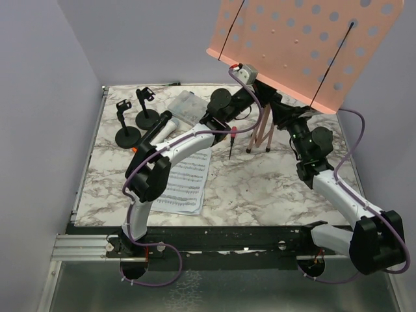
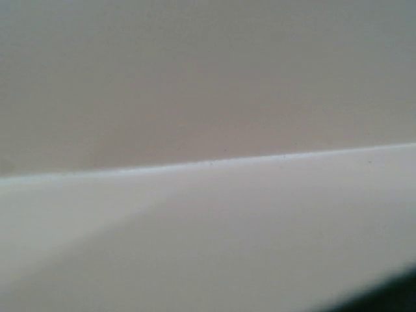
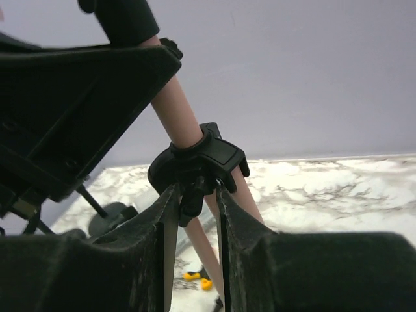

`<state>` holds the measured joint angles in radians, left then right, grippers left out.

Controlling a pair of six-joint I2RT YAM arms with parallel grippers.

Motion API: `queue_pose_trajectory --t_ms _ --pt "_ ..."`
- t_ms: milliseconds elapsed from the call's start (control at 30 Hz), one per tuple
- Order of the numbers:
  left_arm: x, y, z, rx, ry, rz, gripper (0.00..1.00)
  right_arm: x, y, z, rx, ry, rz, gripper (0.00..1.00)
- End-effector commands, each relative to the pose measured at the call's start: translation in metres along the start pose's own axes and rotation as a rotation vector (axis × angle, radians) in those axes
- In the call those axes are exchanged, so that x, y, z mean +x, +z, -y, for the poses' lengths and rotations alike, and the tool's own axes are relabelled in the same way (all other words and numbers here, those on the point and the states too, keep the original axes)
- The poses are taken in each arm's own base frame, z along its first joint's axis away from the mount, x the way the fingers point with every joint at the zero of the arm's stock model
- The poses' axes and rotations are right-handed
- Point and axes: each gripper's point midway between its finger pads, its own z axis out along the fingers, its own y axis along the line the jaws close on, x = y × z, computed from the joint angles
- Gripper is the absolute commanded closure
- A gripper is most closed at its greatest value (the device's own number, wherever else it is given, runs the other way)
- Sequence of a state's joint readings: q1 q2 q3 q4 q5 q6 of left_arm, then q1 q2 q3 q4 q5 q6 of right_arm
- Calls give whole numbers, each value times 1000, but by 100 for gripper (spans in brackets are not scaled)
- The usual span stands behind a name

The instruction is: Pack up the instrument practice props

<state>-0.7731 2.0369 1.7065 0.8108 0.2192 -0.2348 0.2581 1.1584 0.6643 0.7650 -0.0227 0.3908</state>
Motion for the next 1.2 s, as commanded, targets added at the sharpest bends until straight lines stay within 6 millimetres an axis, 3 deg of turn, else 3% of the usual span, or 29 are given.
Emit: queue_pose_trajectory --t_ms 0,100,267,567,733,967,1167 --pt "-48 0 29 26 -107 44 100 0 -13 8 -15 -244 -19 72" --pt "-58 -1 32 24 -126 56 100 0 -26 6 -36 -297 -18 63" --pt "-70 -5 37 11 -120 67 100 3 -50 -7 -114 -329 -35 35" --pt "-79 -5 60 4 -135 86 100 42 -67 -15 -194 -184 -92 21" --pt "-70 -6 71 18 -166 87 100 58 -67 0 -148 -183 -81 20" --pt "-48 -13 79 27 -196 71 100 65 -48 8 -119 -178 -55 20" --pt "-21 -21 66 -29 -163 25 100 57 -29 8 -106 -170 -47 33"
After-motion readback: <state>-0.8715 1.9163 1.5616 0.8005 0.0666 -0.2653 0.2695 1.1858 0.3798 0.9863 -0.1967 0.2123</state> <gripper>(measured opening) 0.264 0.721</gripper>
